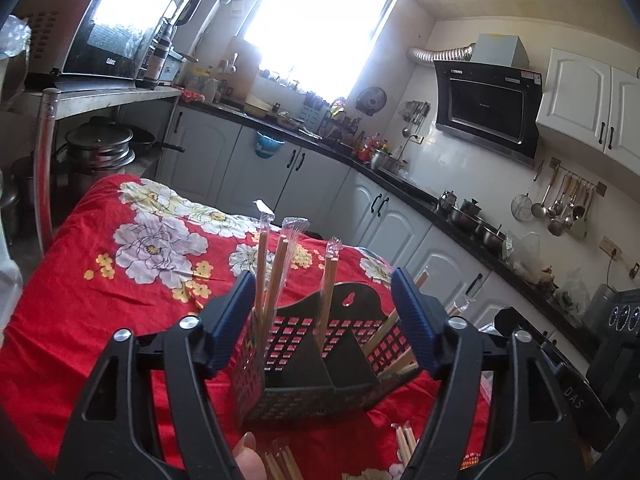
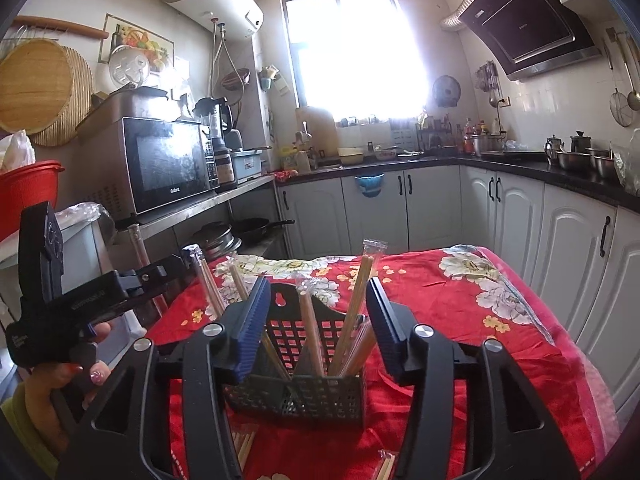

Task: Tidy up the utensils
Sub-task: 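Withdraw both open tools from the caddy toward the packs on the cloth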

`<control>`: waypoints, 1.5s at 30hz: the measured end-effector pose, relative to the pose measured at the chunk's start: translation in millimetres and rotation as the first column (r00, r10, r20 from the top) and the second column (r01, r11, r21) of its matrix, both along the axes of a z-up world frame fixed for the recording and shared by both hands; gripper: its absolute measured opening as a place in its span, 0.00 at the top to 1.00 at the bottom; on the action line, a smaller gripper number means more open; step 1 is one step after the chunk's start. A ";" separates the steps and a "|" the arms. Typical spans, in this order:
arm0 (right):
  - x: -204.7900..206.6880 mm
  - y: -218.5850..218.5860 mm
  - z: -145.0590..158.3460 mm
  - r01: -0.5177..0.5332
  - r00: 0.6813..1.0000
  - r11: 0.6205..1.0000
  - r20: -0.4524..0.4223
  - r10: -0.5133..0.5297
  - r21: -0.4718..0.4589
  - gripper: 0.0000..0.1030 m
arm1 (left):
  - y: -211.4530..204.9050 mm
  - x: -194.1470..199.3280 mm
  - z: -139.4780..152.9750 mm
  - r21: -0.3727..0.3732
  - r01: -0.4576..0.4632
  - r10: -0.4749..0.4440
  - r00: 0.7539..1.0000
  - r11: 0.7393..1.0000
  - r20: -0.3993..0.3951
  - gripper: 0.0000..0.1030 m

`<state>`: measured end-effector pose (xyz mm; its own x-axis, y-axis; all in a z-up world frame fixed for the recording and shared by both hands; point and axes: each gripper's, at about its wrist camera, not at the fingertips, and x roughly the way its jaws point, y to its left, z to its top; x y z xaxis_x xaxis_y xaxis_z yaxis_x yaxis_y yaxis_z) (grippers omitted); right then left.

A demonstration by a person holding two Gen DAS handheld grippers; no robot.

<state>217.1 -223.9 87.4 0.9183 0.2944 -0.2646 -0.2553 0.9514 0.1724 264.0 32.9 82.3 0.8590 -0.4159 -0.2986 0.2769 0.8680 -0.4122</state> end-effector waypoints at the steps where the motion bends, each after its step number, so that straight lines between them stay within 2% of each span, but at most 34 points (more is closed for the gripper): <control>1: -1.8 0.3 -0.4 -0.001 1.000 1.000 -0.002 0.001 -0.001 0.51 | 1.6 -2.5 -0.1 0.000 0.000 0.000 1.000 1.000 -0.004 0.36; 14: -24.7 1.6 -6.9 0.011 0.999 1.000 -0.031 -0.011 -0.002 0.43 | 10.1 -33.3 -6.9 0.015 0.005 -0.004 1.000 1.000 -0.023 0.19; 23: -45.7 2.7 -12.4 0.007 0.999 1.000 -0.048 -0.007 -0.005 0.39 | 12.2 -57.0 -13.2 0.035 0.015 -0.014 0.999 0.999 -0.030 0.11; 45: -77.4 -0.2 -35.7 -0.023 0.992 0.997 -0.128 0.014 -0.068 0.37 | 9.0 -90.8 -44.4 0.095 0.031 -0.020 0.993 0.995 -0.114 0.10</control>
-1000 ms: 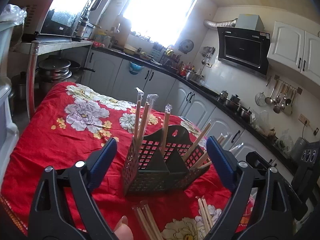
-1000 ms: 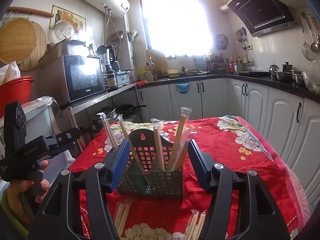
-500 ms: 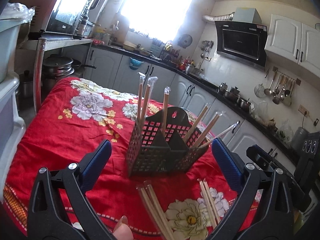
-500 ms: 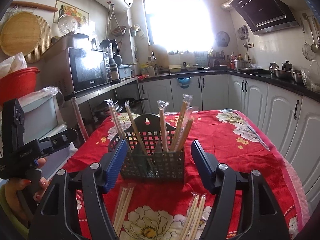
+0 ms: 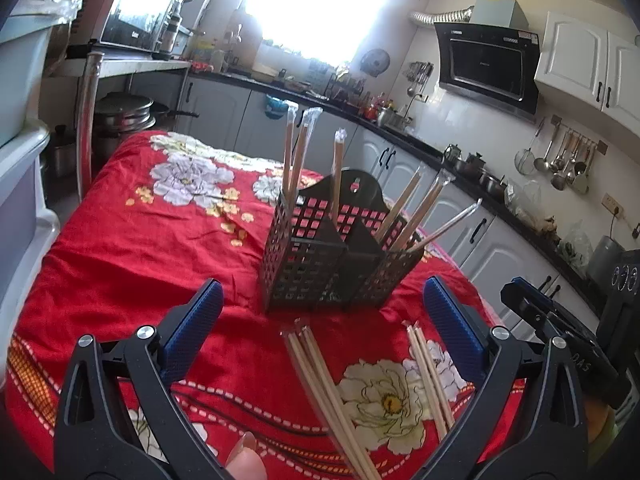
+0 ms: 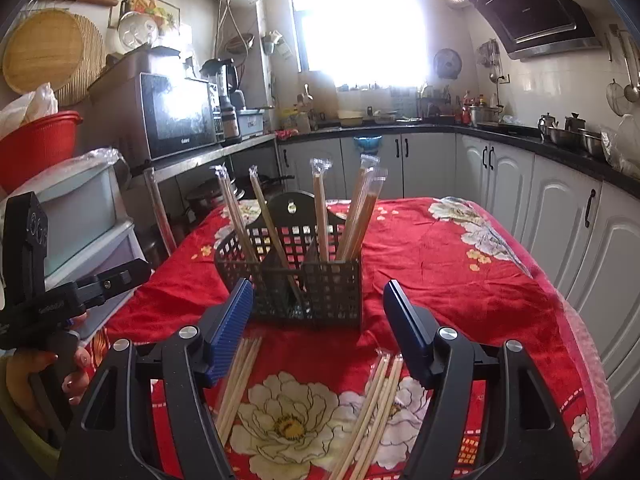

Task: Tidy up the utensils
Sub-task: 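Withdraw both open tools from the caddy toward the packs on the cloth, then lower the open left tool around a chopstick pack while the right tool straddles another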

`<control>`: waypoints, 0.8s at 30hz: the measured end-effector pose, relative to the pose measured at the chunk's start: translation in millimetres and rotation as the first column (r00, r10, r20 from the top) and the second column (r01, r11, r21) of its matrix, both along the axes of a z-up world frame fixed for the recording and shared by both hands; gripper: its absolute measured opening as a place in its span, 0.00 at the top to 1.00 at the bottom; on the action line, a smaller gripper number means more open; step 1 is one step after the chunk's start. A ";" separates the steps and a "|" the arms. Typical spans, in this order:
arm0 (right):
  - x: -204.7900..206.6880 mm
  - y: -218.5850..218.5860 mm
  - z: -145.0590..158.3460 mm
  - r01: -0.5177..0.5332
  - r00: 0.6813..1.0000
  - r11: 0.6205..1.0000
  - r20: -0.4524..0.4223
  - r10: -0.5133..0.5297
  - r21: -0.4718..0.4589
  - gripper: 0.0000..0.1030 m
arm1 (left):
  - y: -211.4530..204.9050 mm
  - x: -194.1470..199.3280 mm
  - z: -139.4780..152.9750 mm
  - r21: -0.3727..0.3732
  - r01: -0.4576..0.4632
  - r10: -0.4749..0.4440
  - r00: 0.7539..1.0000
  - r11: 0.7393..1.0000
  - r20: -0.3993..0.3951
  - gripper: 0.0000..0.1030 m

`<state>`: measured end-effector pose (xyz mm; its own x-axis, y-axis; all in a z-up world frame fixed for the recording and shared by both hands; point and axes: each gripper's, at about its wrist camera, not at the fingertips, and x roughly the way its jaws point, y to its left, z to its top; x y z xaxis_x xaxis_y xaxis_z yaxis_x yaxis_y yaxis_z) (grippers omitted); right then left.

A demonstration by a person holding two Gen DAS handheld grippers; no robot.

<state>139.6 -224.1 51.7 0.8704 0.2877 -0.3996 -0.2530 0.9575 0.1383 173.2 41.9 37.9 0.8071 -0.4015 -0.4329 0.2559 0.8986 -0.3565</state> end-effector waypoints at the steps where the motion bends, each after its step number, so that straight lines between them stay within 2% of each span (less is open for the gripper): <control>1: -0.9 0.0 -1.6 -0.002 1.000 1.000 -0.004 0.002 -0.003 0.37 | -0.2 -0.7 -1.4 0.002 0.001 -0.001 1.000 1.000 -0.005 0.10; 16: -6.7 -13.4 -23.3 -0.003 0.998 1.000 -0.069 0.002 -0.015 0.37 | -7.6 -7.7 -26.5 0.028 0.007 -0.005 0.997 1.000 -0.079 0.10; 24: -4.8 -22.1 -40.3 0.007 0.992 1.000 -0.123 -0.010 -0.020 0.37 | -19.5 -4.1 -43.5 0.061 0.035 -0.026 0.989 0.998 -0.144 0.10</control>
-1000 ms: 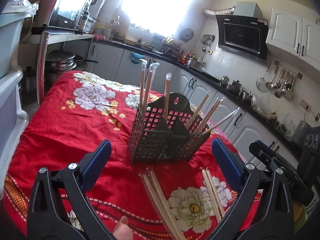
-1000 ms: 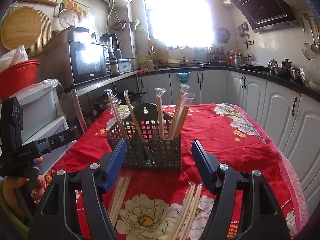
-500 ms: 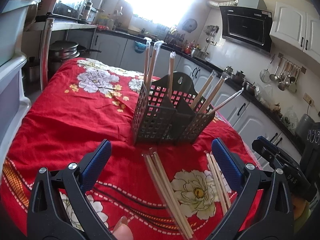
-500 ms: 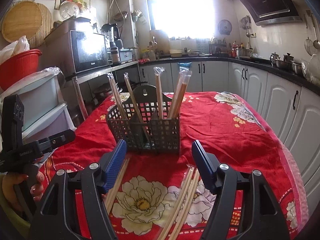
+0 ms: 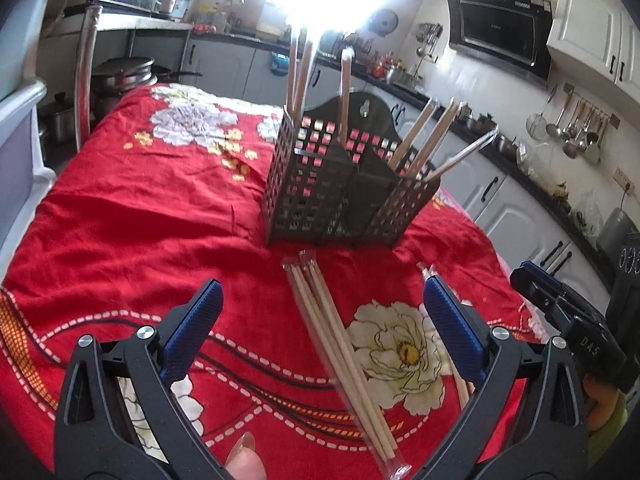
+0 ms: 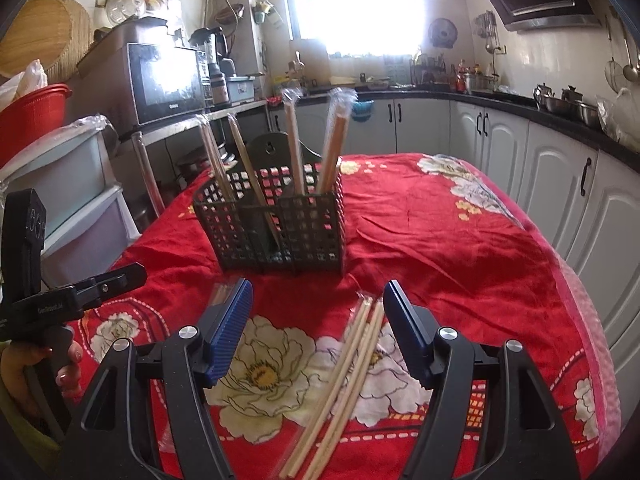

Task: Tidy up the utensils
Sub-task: 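Lower the open left tool around a chopstick pack while the right tool straddles another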

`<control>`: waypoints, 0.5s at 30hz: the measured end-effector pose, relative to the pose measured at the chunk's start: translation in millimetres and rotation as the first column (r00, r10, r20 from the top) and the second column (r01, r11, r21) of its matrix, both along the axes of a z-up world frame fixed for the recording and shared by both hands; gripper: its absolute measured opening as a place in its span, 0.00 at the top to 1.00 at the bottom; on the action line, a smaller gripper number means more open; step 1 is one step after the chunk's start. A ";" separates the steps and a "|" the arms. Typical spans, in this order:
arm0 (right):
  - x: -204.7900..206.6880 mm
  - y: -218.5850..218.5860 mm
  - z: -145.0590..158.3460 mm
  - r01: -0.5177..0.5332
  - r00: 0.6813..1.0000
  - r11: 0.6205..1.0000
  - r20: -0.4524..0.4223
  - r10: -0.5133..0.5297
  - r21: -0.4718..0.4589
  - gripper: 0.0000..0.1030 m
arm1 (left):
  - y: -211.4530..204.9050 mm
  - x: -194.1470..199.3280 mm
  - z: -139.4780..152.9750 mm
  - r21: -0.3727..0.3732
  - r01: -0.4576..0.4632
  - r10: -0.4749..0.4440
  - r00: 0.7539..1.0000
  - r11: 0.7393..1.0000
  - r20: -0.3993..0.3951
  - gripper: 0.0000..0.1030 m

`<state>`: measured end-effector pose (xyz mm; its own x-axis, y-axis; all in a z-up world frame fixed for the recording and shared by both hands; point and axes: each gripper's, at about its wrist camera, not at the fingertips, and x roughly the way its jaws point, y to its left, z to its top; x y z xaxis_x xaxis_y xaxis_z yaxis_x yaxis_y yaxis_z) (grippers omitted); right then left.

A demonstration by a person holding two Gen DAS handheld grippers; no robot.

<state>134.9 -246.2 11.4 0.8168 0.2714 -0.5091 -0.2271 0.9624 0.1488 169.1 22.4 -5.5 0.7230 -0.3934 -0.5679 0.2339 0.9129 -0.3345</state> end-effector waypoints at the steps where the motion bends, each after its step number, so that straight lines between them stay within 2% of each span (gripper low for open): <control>1: 1.0 -1.6 -2.3 0.005 1.000 1.000 -0.009 -0.005 0.001 0.37 | -2.7 1.3 -2.9 0.010 0.005 -0.005 1.000 1.000 -0.011 0.10; 4: 4.3 -7.5 -9.4 0.023 0.999 1.000 -0.035 -0.023 0.005 0.37 | -11.3 3.8 -10.3 0.049 0.020 -0.019 0.999 0.999 -0.030 0.10; 12: 17.3 -22.2 -31.6 0.066 0.991 0.998 -0.117 -0.065 0.006 0.37 | -23.5 16.6 -32.4 0.091 0.038 -0.027 0.993 0.995 -0.117 0.10; 15: 22.4 -24.9 -38.0 0.072 0.988 0.997 -0.138 -0.071 -0.002 0.39 | -23.9 22.1 -37.5 0.092 0.038 -0.025 0.990 0.995 -0.138 0.18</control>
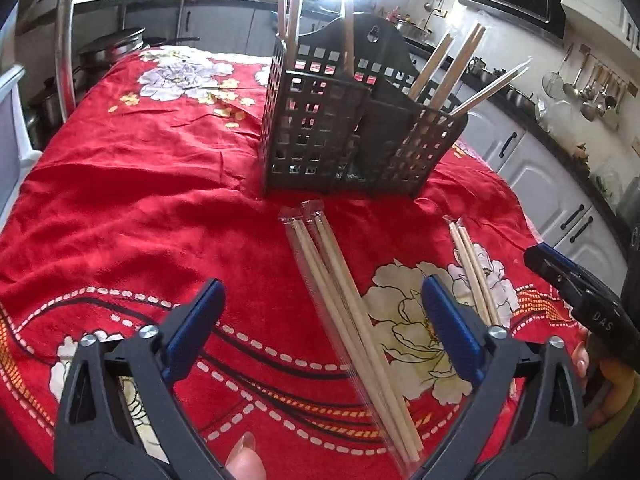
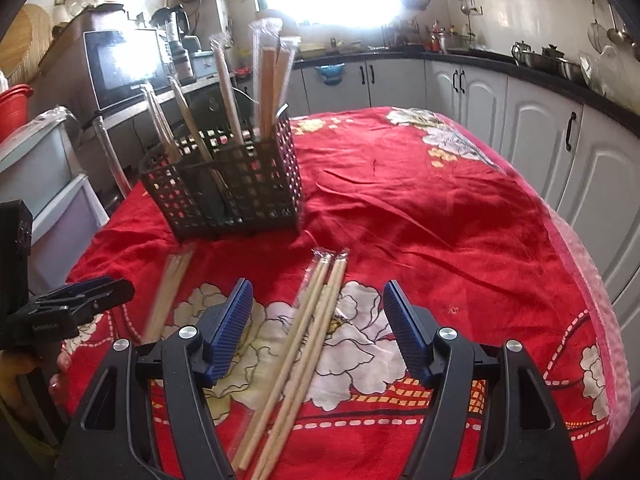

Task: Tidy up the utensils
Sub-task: 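Lower the open left tool around a chopstick pack while the right tool straddles another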

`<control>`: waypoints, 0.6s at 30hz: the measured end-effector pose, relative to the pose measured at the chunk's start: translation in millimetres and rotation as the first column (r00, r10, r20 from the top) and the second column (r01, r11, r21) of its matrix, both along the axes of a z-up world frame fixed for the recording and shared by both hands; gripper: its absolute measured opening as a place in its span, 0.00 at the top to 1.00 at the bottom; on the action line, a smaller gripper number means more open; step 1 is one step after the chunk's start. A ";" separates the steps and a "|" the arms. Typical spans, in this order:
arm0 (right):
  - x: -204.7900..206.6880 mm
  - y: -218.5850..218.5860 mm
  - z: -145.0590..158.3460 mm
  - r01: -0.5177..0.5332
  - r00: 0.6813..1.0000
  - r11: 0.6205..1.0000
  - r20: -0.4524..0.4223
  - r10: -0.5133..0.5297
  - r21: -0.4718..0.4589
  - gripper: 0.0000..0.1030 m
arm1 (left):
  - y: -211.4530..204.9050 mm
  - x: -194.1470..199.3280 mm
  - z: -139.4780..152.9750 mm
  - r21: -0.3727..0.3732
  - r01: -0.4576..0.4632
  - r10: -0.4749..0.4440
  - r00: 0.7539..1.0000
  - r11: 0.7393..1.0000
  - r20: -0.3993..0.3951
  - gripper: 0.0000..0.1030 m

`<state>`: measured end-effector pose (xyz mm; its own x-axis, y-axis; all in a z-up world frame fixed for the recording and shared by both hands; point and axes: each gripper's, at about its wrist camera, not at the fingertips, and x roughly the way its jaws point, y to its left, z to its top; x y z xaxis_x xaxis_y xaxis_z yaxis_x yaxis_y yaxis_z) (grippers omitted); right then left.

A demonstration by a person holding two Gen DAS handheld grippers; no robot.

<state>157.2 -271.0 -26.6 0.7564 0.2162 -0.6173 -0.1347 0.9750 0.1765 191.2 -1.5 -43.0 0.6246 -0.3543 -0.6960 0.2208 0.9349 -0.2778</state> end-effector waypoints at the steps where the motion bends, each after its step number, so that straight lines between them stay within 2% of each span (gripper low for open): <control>1: 1.8 0.0 -1.5 0.002 1.000 1.000 -0.006 -0.002 -0.004 0.42 | 0.0 2.3 -1.1 0.000 0.000 0.000 1.000 1.000 -0.011 0.26; 10: 24.6 -3.0 -16.4 0.009 0.997 1.000 -0.081 -0.010 -0.024 0.57 | 6.5 24.0 -12.3 -0.017 -0.020 0.018 0.996 1.000 -0.085 0.58; 18: 46.0 -3.3 -24.7 0.004 0.991 0.999 -0.134 -0.008 -0.032 0.63 | 6.6 44.7 -21.4 -0.005 -0.035 0.034 0.992 0.999 -0.123 0.64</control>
<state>203.2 -274.3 -51.3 0.6674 0.1907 -0.7199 -0.1059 0.9811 0.1616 236.0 5.1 -64.4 0.5466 -0.3396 -0.7654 0.1526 0.9392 -0.3077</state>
